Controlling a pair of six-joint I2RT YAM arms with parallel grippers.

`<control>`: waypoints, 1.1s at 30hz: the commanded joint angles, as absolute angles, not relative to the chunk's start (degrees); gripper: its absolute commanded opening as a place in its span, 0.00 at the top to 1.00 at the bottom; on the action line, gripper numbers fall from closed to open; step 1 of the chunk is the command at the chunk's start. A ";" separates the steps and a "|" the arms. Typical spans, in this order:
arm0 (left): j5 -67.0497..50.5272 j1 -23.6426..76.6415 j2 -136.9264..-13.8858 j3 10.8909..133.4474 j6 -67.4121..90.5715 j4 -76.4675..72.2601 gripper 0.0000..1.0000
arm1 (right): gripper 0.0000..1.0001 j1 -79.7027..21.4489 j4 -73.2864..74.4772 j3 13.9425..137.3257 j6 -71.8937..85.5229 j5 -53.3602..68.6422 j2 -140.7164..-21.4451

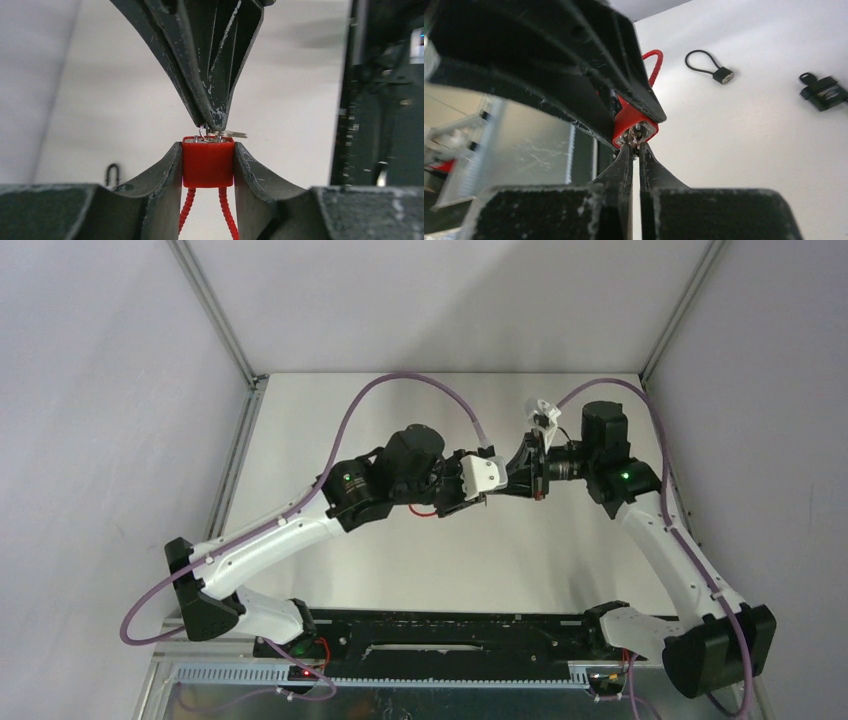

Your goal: Unlock with the key

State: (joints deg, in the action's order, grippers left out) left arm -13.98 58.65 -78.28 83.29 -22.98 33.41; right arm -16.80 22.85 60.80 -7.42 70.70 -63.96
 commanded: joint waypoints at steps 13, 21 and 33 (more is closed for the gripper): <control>4.69 62.67 -75.92 79.67 -33.68 25.48 1.00 | 0.51 -13.77 -5.65 57.21 28.94 72.05 -69.24; 4.91 63.34 -76.32 80.01 -33.88 25.37 1.00 | 0.49 -15.53 -7.30 57.22 29.97 70.64 -70.89; 6.02 63.72 -76.97 80.06 -34.90 24.46 1.00 | 0.50 -18.46 -8.30 57.21 30.81 70.75 -74.12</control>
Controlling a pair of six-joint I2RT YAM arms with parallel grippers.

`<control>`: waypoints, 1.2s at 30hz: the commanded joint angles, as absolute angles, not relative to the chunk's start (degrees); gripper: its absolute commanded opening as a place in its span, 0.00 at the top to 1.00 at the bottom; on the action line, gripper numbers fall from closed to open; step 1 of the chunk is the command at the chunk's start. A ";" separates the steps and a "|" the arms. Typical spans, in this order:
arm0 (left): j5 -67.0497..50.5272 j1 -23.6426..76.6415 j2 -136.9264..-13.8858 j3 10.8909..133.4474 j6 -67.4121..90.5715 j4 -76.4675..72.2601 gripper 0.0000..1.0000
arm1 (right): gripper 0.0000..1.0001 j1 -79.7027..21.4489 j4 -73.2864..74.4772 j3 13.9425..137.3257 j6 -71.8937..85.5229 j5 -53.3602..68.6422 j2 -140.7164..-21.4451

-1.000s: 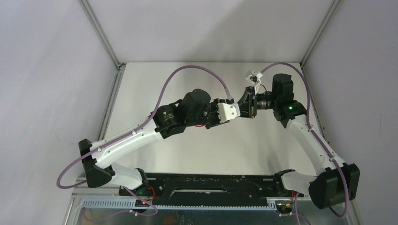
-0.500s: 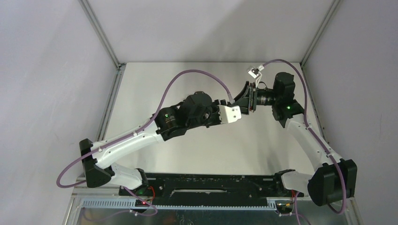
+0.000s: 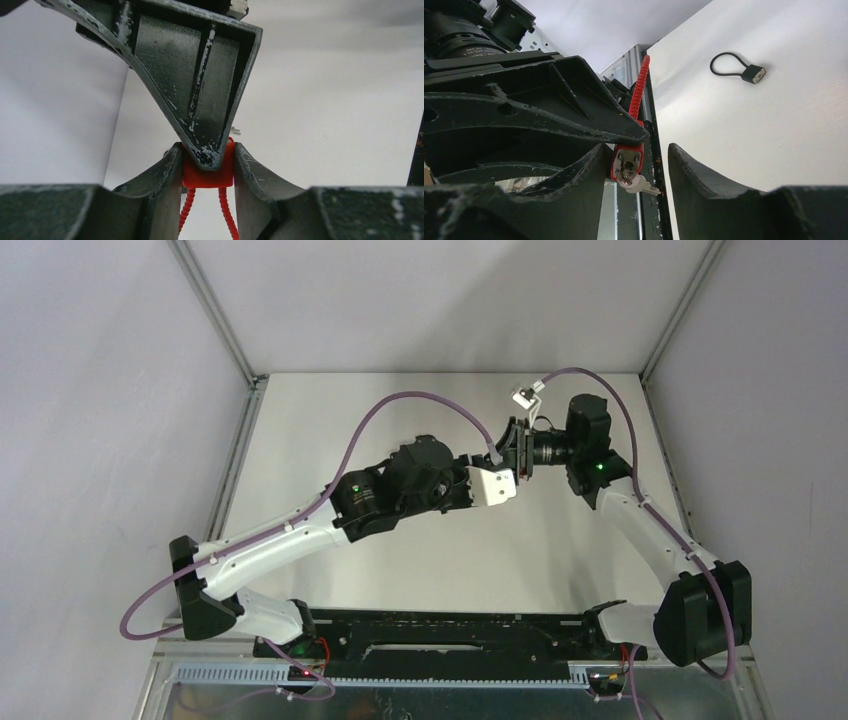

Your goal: Unlock with the key

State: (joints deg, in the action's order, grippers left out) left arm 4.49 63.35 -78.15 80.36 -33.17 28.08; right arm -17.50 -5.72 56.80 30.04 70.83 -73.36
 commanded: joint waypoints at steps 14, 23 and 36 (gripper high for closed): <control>9.22 64.23 -76.86 77.94 -38.09 22.17 1.00 | 0.87 -20.93 -16.27 57.18 37.51 74.08 -78.75; 8.96 64.16 -75.68 78.80 -40.20 24.61 0.38 | 1.00 -16.96 -12.90 56.48 33.35 73.16 -77.24; 3.57 57.59 -70.03 86.82 -42.90 47.49 0.00 | 1.00 -12.70 -15.94 55.46 32.45 80.72 -78.77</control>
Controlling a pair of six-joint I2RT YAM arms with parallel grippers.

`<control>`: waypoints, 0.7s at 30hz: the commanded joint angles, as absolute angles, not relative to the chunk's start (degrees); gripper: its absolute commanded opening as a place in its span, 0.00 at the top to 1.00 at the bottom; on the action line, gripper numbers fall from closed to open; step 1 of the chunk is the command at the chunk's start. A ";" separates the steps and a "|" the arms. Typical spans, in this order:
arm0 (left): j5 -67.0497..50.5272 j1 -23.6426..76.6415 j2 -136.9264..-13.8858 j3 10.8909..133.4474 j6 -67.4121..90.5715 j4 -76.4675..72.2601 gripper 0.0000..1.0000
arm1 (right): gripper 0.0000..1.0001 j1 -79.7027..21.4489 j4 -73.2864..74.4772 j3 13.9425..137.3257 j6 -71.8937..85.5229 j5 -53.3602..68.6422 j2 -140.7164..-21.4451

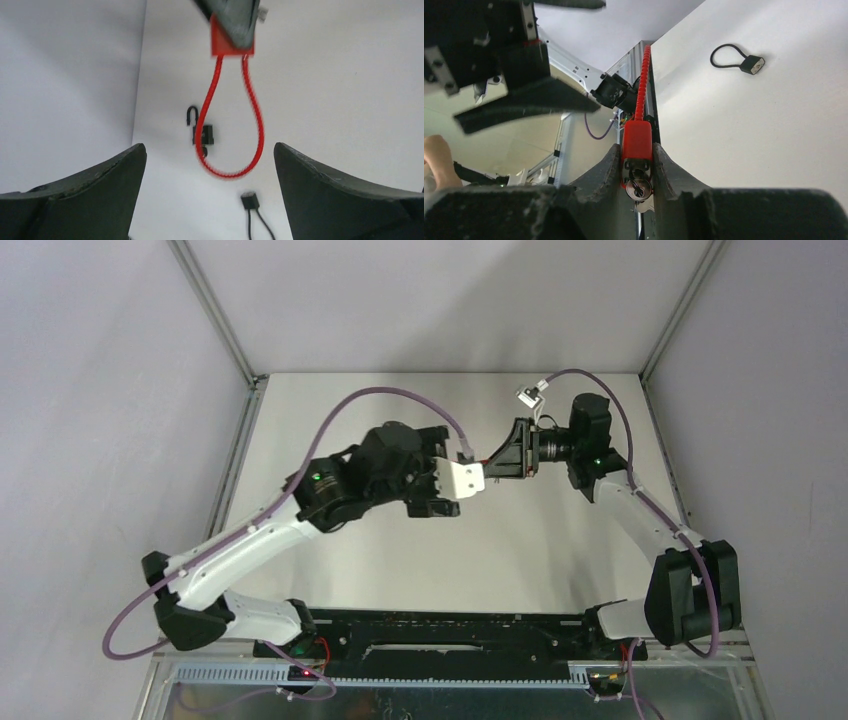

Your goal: Unlock with the key

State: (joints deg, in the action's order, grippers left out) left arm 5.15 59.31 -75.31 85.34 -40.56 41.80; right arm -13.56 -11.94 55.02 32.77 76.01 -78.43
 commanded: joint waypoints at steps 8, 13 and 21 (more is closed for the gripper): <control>6.74 56.63 -64.47 82.56 -43.93 51.58 0.00 | 1.00 -10.89 -17.57 55.46 31.50 85.18 -82.07; 3.78 52.20 -64.68 82.81 -40.07 53.06 0.00 | 1.00 -9.93 -22.23 55.46 36.26 84.18 -83.68; -3.66 51.95 -71.89 87.67 -36.24 49.79 0.00 | 1.00 -9.63 -21.89 55.80 36.96 82.32 -85.01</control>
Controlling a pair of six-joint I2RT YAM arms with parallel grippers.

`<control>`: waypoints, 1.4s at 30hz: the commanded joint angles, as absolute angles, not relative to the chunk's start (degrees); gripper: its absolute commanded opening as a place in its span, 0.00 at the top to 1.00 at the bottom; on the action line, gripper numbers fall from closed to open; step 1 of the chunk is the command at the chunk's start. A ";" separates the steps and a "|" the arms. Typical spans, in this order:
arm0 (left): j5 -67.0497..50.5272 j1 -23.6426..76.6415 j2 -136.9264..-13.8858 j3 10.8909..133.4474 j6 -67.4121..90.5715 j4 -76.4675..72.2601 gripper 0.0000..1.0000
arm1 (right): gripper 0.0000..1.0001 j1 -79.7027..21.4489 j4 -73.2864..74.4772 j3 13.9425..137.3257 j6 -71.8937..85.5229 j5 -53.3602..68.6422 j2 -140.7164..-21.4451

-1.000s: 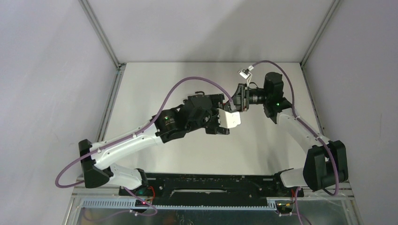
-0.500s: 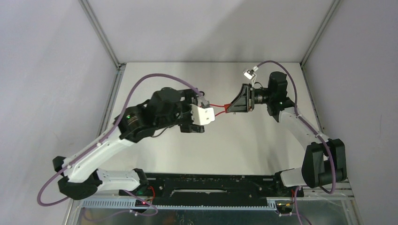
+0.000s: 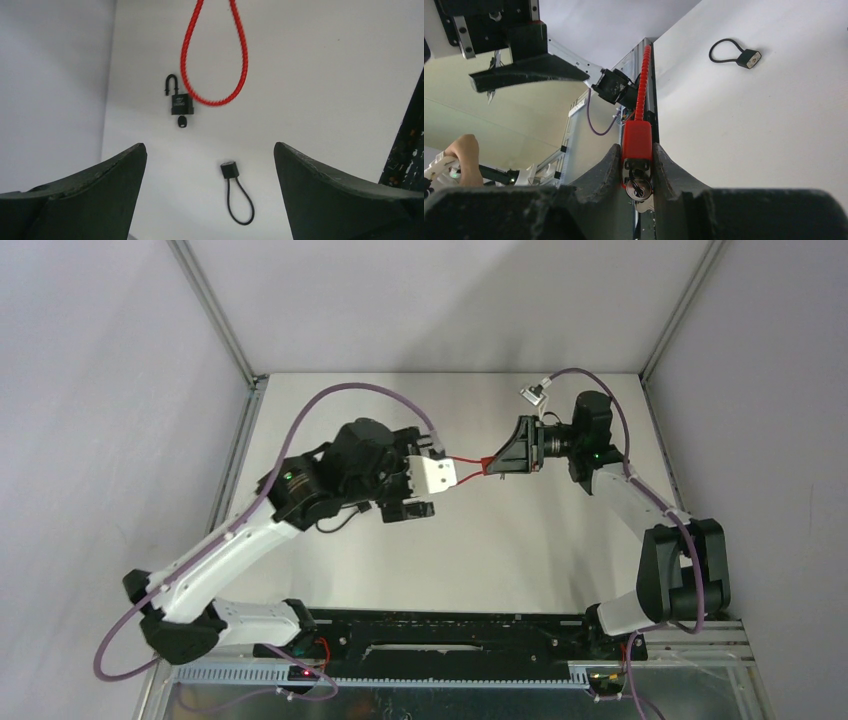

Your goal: Unlock with the key

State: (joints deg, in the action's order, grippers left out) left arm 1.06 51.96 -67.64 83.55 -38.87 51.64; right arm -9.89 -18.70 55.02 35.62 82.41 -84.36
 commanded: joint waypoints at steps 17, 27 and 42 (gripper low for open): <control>-7.08 54.31 -91.37 100.14 -35.49 43.24 0.02 | 1.00 -9.21 -26.03 55.83 43.24 80.86 -86.24; -2.51 54.41 -93.77 98.68 -39.91 40.17 0.22 | 1.00 -9.53 -23.29 55.79 41.53 81.26 -85.56; 6.33 56.57 -94.06 94.62 -43.30 34.82 0.82 | 1.00 -9.52 -18.38 55.75 38.00 79.78 -83.26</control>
State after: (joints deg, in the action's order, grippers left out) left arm 1.96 55.75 -94.50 95.64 -41.74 40.10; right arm -9.23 -18.83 55.02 38.76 78.43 -85.91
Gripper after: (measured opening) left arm 0.253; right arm 0.261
